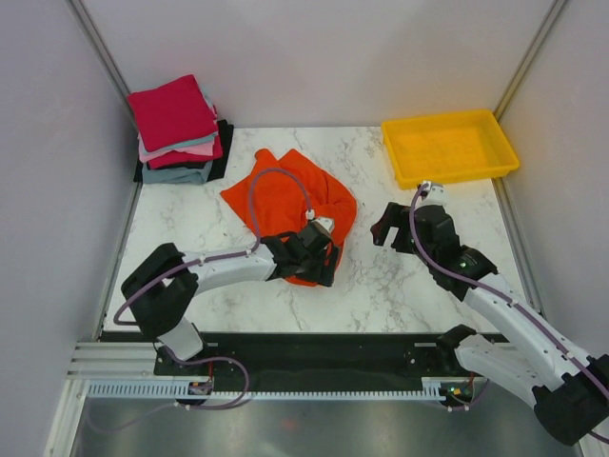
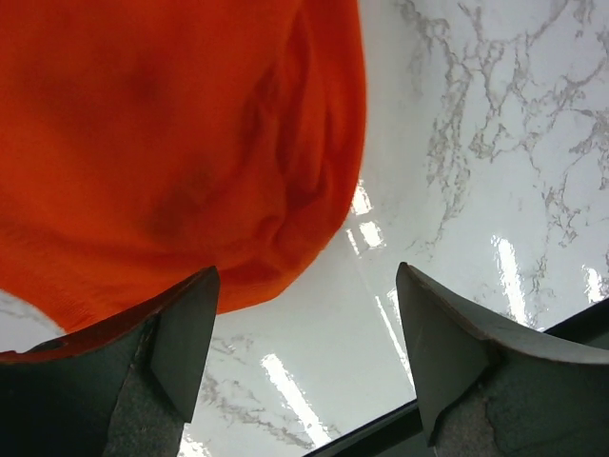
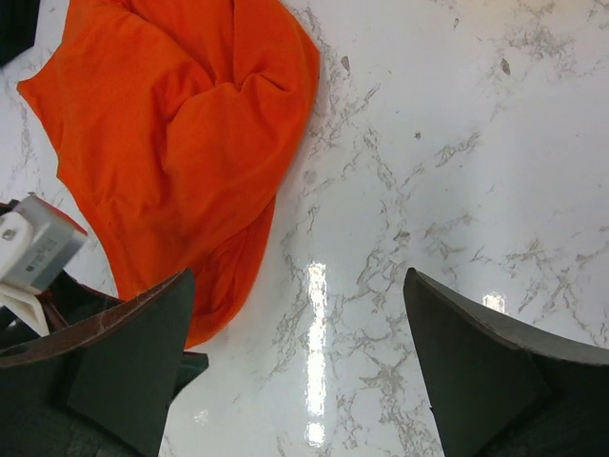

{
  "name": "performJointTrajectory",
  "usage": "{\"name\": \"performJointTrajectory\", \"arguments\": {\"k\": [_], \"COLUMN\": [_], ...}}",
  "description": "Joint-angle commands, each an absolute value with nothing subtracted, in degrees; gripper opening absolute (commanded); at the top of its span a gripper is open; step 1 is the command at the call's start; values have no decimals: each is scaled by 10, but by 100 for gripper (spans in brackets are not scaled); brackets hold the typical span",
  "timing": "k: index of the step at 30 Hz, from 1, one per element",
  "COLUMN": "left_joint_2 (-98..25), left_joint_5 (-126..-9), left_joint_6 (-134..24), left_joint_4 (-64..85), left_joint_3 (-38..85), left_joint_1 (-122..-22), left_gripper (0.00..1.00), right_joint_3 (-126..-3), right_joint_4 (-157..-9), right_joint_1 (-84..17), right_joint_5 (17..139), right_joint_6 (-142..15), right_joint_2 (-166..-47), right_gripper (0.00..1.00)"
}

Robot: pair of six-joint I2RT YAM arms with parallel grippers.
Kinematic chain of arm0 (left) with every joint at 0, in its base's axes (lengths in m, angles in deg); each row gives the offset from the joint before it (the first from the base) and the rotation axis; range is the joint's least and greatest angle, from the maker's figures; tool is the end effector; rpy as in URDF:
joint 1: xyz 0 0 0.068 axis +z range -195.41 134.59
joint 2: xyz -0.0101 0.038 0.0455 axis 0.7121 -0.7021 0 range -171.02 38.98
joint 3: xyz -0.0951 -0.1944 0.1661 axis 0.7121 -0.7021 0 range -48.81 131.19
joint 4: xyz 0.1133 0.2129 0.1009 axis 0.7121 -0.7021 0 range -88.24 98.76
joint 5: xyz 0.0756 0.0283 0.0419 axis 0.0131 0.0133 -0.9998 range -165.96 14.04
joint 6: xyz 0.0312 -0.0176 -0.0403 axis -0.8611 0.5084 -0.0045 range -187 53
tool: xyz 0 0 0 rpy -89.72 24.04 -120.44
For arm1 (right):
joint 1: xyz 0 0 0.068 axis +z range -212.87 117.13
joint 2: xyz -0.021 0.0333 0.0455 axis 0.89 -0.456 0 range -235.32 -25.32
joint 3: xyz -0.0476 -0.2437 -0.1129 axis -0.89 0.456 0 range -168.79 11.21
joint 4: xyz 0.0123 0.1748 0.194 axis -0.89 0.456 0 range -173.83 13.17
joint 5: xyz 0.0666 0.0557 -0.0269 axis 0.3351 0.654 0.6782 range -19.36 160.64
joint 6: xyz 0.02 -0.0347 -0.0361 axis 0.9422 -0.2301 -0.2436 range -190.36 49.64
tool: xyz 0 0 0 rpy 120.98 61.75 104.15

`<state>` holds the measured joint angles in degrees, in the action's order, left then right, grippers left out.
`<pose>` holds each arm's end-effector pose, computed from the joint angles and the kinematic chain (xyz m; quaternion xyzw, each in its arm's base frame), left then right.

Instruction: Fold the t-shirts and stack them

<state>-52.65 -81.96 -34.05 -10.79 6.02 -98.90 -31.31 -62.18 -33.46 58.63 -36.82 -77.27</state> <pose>0.1935 -0.2553 0.1876 0.1556 0.9433 -0.1614 0.2450 0.1797 0.0927 0.2842 0.0826 0.8635 0.1777 0.4647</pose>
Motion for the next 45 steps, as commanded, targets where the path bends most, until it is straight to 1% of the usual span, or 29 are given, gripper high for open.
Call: {"name": "performJointTrajectory", "arguments": {"k": [1, 4, 5, 7, 8, 9, 10, 11, 12, 13, 14, 17, 19, 21, 22, 24, 25, 26, 27, 29, 30, 33, 35, 39, 44, 45], "left_joint_2": [-565, -595, -602, -613, -623, -628, -631, -635, -633, -632, -626, -555, -432, -349, -275, -223, -192, -178, -170, -146, -134, -52, -12, -21, -21, -28], "left_joint_5": [-859, -877, -879, -889, -894, -901, -916, -923, -930, -942, -949, -994, -1040, -1044, -1044, -1043, -1032, -1027, -1022, -1024, -1028, -1062, -1072, -1108, -1115, -1122], "left_joint_6": [-363, -376, -382, -383, -387, -387, -388, -393, -396, -402, -404, -395, -378, -363, -356, -335, -329, -319, -311, -281, -268, -244, -252, -254, -265, -281], "left_joint_4": [-79, -79, -80, -82, -85, -88, -92, -100, -102, -107, -114, -185, -232, -245, -265, -281, -289, -292, -297, -321, -333, -358, -377, -439, -449, -445], "left_joint_3": [99, 111, 113, 112, 111, 111, 111, 111, 110, 110, 111, 115, 86, 46, 36, 7, -4, -13, -30, -41, -39, -42, -31, 1, 41, 51], "left_joint_1": [-1023, -1031, -1032, -1032, -1032, -1032, -1032, -1032, -1033, -1032, -1033, -1032, -1031, -1023, -1013, -1005, -997, -995, -991, -988, -988, -988, -986, -981, -980, -979], "left_gripper": [82, 79, 73, 64, 53, 48, 41, 27, 19, 3, 2, 2, 2, 2, 2, 2, 2, 2, 2, 2, 2, 2, 2, 2, 2, 2], "right_joint_3": [-309, -307, -307, -307, -307, -307, -307, -307, -306, -305, -305, -303, -302, -285, -277, -256, -251, -247, -247, -260, -280, -318, -329, -347, -380, -385], "right_joint_4": [-627, -626, -625, -621, -620, -619, -619, -619, -619, -620, -619, -627, -640, -678, -698, -773, -801, -830, -885, -916, -935, -963, -976, -1000, -1030, -1033], "right_joint_1": [-335, -335, -335, -335, -335, -335, -334, -335, -335, -335, -335, -336, -336, -335, -336, -335, -335, -334, -334, -333, -333, -331, -321, -282, -262, -256], "right_joint_5": [569, 568, 567, 563, 561, 561, 560, 558, 559, 559, 559, 574, 603, 631, 668, 705, 760, 779, 793, 822, 826, 851, 861, 839, 838, 838], "right_joint_6": [-378, -382, -384, -385, -385, -385, -386, -385, -386, -384, -384, -378, -368, -353, -332, -307, -291, -265, -252, -240, -240, -233, -227, -230, -218, -214], "right_joint_2": [-774, -770, -769, -767, -765, -765, -764, -763, -764, -766, -768, -788, -808, -822, -842, -891, -913, -937, -988, -1042, -1089, -1161, -1180, -1216, -1286, -1295], "right_gripper": [98, 98, 98, 98, 98, 98, 98, 98, 98, 98, 98, 98, 98, 98, 98, 98, 98, 98, 98, 98, 97, 95, 93, 93, 90, 87]}}
